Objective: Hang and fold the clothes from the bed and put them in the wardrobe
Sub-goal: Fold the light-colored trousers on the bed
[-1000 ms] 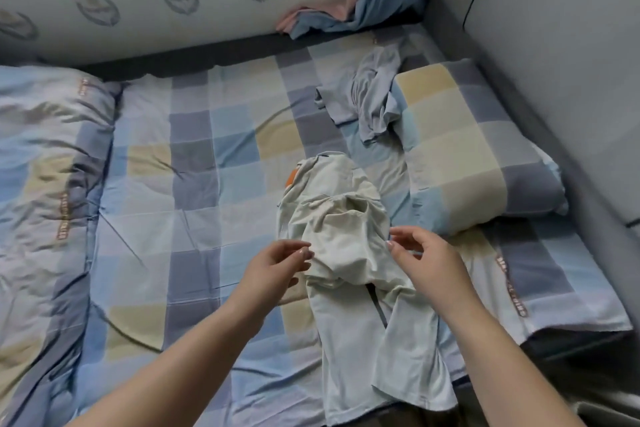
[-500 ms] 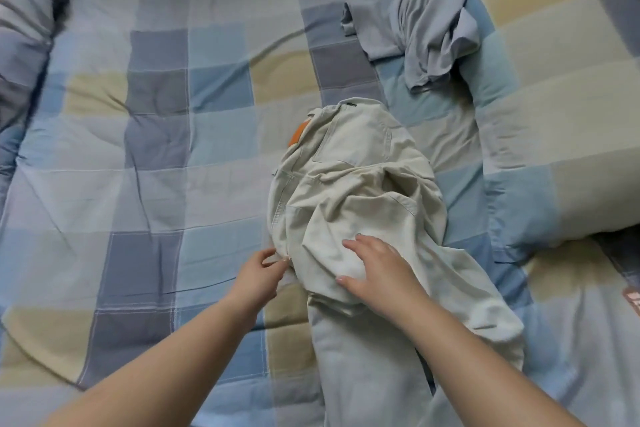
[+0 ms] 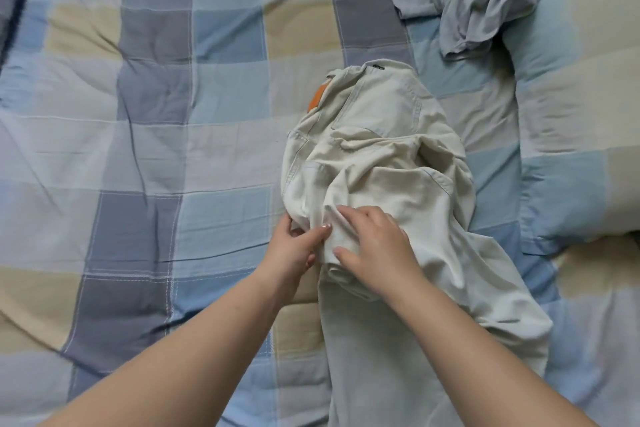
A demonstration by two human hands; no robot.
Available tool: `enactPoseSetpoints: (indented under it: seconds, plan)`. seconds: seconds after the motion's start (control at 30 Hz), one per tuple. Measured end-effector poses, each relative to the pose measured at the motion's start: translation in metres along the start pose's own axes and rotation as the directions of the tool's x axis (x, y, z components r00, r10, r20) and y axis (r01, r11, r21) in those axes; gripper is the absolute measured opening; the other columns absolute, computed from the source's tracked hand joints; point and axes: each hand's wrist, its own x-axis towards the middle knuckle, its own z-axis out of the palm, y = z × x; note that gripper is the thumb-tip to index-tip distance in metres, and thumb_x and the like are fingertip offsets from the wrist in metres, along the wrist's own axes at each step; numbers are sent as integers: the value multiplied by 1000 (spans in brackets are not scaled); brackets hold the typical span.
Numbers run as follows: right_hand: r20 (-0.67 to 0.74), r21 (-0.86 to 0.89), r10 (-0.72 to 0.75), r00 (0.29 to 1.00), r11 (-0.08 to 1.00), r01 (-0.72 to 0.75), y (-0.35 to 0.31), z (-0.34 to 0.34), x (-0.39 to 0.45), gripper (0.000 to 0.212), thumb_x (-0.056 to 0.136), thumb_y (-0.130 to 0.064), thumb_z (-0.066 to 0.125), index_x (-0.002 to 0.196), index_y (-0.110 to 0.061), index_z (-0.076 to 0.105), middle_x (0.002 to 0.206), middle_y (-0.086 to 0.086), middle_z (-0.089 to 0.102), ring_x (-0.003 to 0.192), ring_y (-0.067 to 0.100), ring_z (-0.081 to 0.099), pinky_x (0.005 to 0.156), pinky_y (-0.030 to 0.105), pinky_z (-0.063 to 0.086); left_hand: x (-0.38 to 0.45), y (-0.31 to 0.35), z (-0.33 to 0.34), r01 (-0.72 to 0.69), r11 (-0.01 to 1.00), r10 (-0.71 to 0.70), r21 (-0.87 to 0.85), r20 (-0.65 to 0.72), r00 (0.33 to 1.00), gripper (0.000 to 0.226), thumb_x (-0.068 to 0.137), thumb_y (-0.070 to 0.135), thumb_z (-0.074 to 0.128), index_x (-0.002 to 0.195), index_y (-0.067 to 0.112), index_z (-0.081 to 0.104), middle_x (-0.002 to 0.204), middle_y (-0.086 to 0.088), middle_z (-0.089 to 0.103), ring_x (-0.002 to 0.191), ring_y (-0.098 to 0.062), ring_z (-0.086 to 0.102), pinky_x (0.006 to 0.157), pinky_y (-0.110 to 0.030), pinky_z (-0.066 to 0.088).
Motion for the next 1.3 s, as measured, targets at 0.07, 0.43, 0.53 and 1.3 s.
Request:
enactPoseSetpoints:
  seconds: [0.07, 0.43, 0.53, 1.3]
  plan:
    - [-60, 295, 41, 997, 955, -22, -16, -13, -3, 49, 87, -25, 60, 135, -25, 50, 130, -4, 52, 120, 9, 47, 102, 21, 34, -16, 14, 2, -116, 985, 109, 130, 55, 993, 34, 84, 7, 68, 113, 23, 61, 106, -8, 71, 101, -25, 67, 79, -33, 54]
    - [-61, 644, 454, 889, 698, -313, -103, -122, -45, 7, 83, -11, 58, 89, -11, 53, 83, 2, 61, 82, 22, 58, 68, 25, 46, -153, 98, 35, -647, 439, 342, 623, 550, 762, 12, 75, 18, 56, 85, 23, 54, 80, 6, 53, 76, -7, 49, 72, -27, 44]
    - [-144, 695, 435, 889, 684, -222, -128, -168, -79, 19, 85, -1, 50, 74, -17, 51, 71, -4, 57, 67, 12, 52, 53, 8, 38, -198, 129, 30, -671, 489, 444, 557, 503, 741, 26, 78, 29, 61, 101, 41, 61, 93, 15, 64, 86, -4, 60, 78, -21, 49]
    - [-296, 104, -64, 953, 990, 99, -350, -391, -244, 51, 73, -67, 58, 104, -26, 55, 95, -12, 62, 89, 12, 59, 74, 34, 50, -466, 367, -15, -872, 316, 788, 374, 408, 461, 21, 92, 16, 59, 72, 8, 61, 58, 6, 51, 53, -4, 43, 51, -22, 37]
